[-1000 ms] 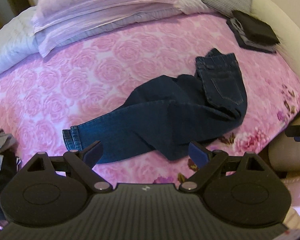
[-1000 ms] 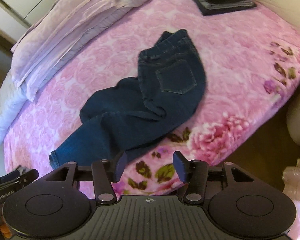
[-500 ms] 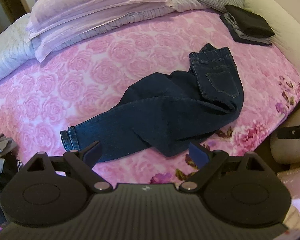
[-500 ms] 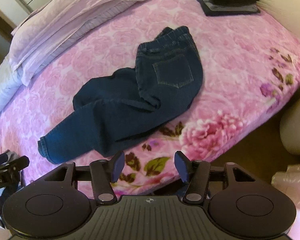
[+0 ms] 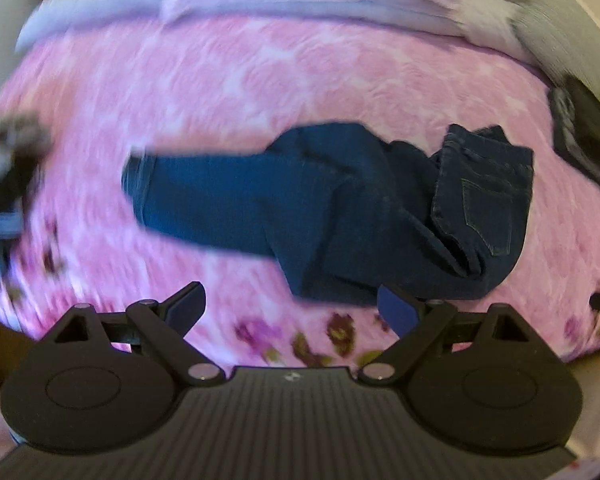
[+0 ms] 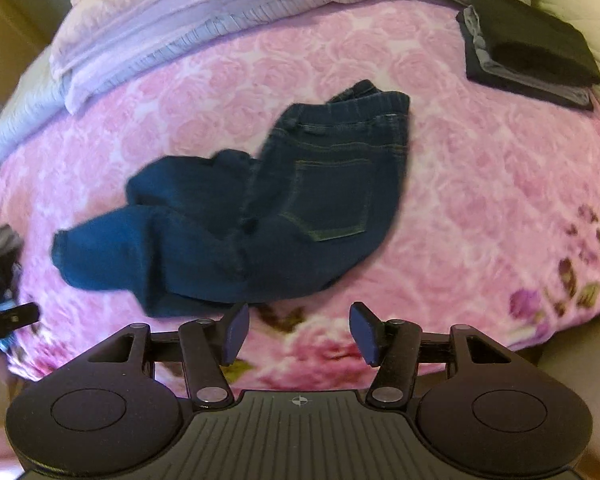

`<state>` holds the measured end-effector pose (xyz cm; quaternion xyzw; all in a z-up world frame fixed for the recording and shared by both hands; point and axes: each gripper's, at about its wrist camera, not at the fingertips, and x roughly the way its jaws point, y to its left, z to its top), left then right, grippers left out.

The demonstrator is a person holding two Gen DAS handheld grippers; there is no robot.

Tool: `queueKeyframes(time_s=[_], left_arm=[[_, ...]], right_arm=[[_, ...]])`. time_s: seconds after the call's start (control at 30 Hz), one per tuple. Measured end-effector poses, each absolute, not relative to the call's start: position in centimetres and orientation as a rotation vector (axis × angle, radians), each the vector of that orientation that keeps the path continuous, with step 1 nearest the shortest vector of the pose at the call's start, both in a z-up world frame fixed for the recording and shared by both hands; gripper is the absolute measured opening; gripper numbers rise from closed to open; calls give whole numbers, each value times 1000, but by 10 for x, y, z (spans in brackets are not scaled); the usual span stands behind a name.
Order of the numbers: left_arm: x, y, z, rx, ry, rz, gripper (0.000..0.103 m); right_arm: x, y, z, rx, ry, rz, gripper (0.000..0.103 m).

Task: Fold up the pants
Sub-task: 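Move both grippers toward the jeans' waistband and leg hem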

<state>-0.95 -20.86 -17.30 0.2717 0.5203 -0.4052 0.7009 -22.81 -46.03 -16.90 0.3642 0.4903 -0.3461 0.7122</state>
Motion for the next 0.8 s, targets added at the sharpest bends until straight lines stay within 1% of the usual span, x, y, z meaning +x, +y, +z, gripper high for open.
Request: queueKeyframes(time_s=[0.17,0.4,0.57,0.7,0.8], left_arm=[[1,-183,-191,460,1256,-754,90],[40,-171,-212,273,1260,-624,90],[61,-196,-234,294,1265,-597,90],[97,-219,-260,198,1303,-539,91],[125,-241,-278,155,1296,-511,93]], right_arm=[[-249,-492,-184,802,1089,-748,53],[-267,-530,-200,830,1070,-799,53],[-270,-550,-220,830,1098,-852,53],[-269,-563,-237,847,1121,-907,53],[-267,-570,-249,861,1140,-940,53]])
